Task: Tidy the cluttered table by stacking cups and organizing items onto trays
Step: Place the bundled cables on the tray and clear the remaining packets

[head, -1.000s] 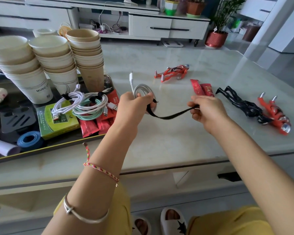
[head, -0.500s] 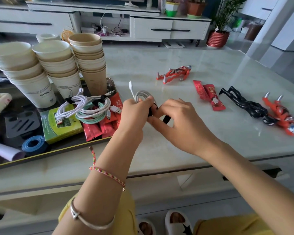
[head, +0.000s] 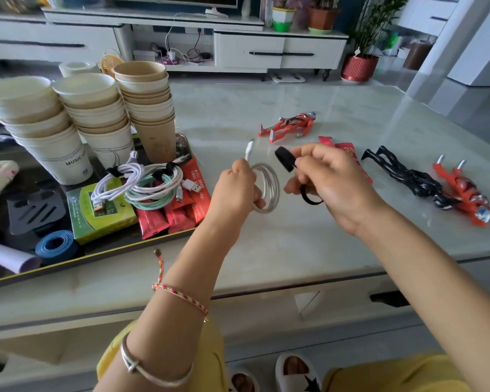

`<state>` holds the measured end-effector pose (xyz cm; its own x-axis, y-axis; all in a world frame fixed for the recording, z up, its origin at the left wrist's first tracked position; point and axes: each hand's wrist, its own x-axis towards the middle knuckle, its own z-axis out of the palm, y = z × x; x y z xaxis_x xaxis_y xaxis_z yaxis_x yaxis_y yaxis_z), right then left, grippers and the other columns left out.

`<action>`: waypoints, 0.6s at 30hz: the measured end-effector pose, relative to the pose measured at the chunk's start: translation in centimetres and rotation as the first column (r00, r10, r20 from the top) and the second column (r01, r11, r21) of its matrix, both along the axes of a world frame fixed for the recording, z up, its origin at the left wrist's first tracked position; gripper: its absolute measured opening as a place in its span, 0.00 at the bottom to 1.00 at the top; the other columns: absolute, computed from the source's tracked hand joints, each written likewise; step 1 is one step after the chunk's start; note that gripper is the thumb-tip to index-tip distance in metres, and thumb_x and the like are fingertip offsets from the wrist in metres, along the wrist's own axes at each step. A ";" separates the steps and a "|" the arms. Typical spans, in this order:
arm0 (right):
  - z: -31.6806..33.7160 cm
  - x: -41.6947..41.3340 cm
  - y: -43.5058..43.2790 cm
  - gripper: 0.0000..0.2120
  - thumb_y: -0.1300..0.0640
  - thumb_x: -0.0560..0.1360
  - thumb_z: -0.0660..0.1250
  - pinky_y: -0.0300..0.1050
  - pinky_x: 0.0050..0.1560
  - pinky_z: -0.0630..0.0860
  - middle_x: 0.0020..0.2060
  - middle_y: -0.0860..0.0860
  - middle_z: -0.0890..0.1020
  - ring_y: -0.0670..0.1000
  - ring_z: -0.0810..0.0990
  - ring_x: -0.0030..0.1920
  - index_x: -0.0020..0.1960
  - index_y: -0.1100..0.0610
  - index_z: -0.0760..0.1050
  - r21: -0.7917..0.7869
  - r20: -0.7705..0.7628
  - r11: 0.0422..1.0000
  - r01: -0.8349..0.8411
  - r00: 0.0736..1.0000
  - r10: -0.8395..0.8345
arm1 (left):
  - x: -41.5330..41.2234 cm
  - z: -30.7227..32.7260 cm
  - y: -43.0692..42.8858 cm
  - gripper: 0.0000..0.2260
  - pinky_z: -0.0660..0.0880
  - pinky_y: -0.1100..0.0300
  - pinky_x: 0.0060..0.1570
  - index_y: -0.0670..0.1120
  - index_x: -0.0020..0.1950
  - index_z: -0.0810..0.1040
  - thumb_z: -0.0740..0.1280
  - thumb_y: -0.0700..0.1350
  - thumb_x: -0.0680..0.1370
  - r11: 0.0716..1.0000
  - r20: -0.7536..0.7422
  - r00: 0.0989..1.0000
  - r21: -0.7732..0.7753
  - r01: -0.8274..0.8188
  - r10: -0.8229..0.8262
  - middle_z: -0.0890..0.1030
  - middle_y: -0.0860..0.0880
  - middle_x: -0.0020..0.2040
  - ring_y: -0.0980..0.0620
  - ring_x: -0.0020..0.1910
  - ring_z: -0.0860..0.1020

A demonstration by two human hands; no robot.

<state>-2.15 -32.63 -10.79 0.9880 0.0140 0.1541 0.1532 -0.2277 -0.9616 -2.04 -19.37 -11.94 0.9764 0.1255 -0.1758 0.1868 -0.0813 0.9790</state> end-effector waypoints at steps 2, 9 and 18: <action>0.3 0.0 0.1 0.08 0.67 0.77 0.59 0.42 0.35 0.74 0.29 0.42 0.75 0.46 0.76 0.25 0.40 0.62 0.72 0.148 -0.044 0.989 -0.011 0.999 0.018 | -0.2 0.1 0.0 0.14 0.65 0.59 0.33 0.45 0.35 0.69 0.52 0.44 0.80 0.997 -0.037 0.997 0.012 0.070 -0.070 0.69 0.49 0.26 0.51 0.27 0.70; 0.2 -0.8 1.0 0.11 0.57 0.76 0.64 0.39 0.29 0.65 0.25 0.46 0.71 0.45 0.70 0.24 0.35 0.55 0.79 0.385 -0.155 0.914 -0.126 0.968 0.198 | -0.7 0.0 -0.7 0.16 0.65 0.65 0.27 0.45 0.35 0.70 0.54 0.44 0.82 0.980 0.082 0.980 0.101 0.171 -0.180 0.68 0.49 0.29 0.53 0.28 0.66; -1.5 -1.8 1.7 0.14 0.60 0.73 0.64 0.44 0.32 0.63 0.23 0.48 0.70 0.48 0.71 0.24 0.30 0.54 0.78 0.259 -0.299 0.962 -0.085 0.940 0.163 | -0.7 0.3 -0.2 0.18 0.61 0.53 0.37 0.41 0.38 0.64 0.46 0.54 0.73 0.994 0.169 0.986 0.108 -0.021 0.002 0.68 0.45 0.33 0.44 0.38 0.65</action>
<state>-3.90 -30.92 -12.31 0.9785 0.1411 -0.1503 -0.1540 0.0157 -0.9879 -2.70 -19.59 -11.59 0.9892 0.1461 0.0067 0.0212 -0.1880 0.9819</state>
